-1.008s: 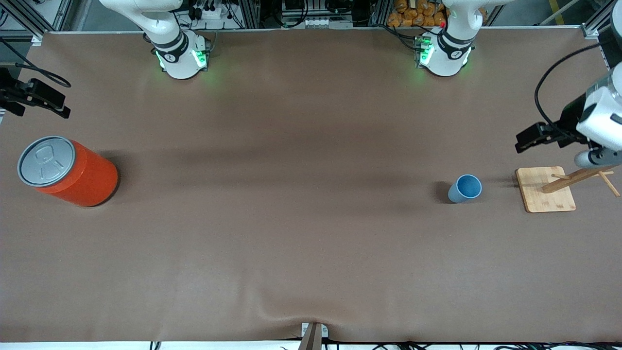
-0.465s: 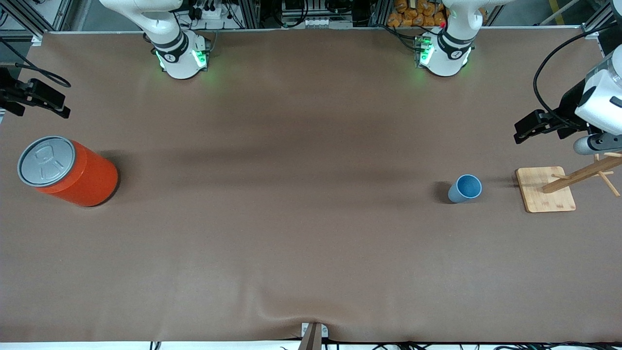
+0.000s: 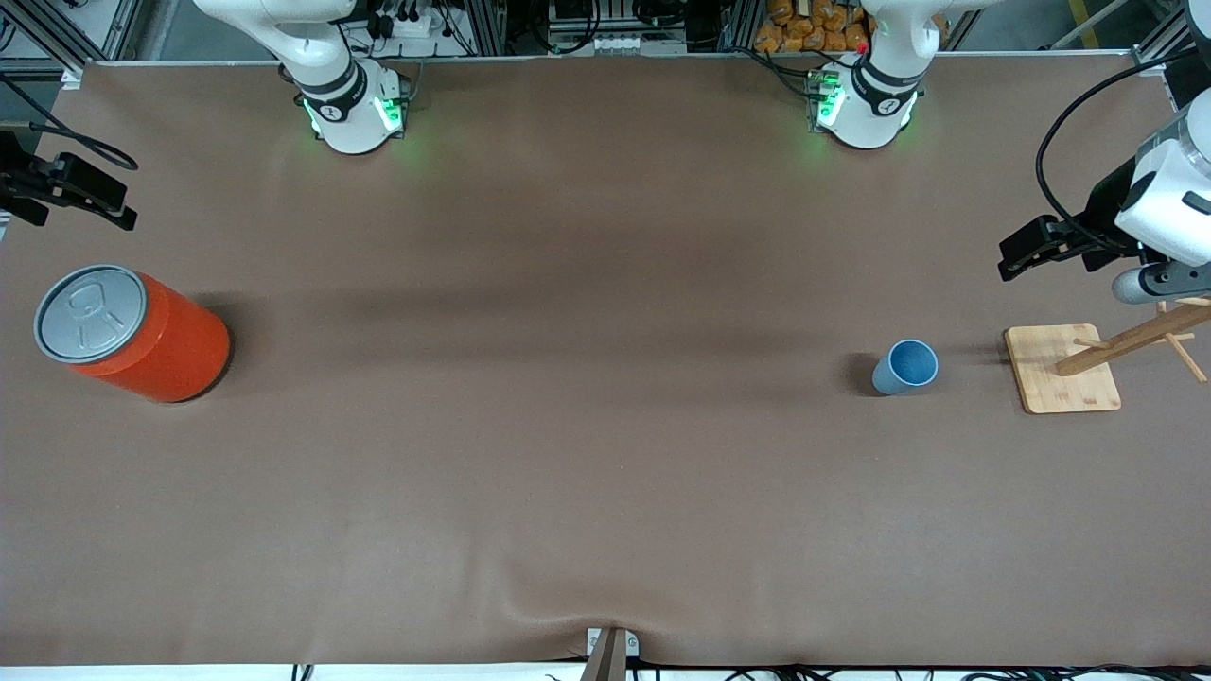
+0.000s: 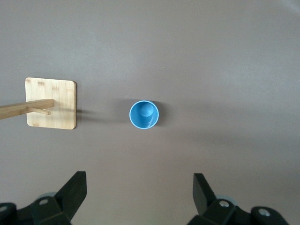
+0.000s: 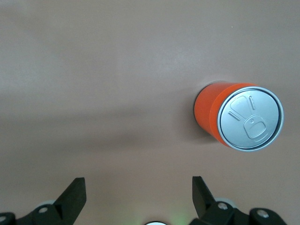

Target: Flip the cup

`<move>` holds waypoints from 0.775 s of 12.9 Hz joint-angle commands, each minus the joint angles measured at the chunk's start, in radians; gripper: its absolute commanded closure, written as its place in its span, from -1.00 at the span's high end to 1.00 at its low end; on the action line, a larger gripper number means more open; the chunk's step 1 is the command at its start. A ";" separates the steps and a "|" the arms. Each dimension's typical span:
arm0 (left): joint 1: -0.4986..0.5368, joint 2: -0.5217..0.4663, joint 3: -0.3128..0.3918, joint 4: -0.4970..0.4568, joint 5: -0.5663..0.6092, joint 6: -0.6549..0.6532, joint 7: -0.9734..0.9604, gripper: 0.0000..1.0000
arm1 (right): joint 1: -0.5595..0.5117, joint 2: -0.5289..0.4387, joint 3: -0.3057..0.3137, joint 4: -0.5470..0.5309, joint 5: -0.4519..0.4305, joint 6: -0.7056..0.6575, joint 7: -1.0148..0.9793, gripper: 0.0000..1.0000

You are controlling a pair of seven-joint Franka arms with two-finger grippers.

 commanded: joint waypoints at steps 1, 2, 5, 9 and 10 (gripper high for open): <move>0.004 -0.006 -0.002 0.003 0.022 0.030 0.006 1.00 | -0.007 0.011 0.000 0.025 0.018 -0.015 -0.011 1.00; 0.006 -0.003 -0.002 0.002 0.022 0.051 0.008 1.00 | -0.007 0.011 0.000 0.025 0.018 -0.015 -0.009 1.00; 0.004 0.000 -0.001 0.003 0.025 0.062 0.008 1.00 | -0.007 0.011 0.000 0.025 0.018 -0.015 -0.009 1.00; 0.004 -0.006 -0.001 -0.004 0.036 0.062 -0.009 1.00 | -0.008 0.011 0.000 0.025 0.017 -0.015 -0.011 1.00; 0.006 -0.010 -0.002 -0.011 0.036 0.053 -0.011 1.00 | -0.014 0.011 0.000 0.025 0.018 -0.015 -0.009 1.00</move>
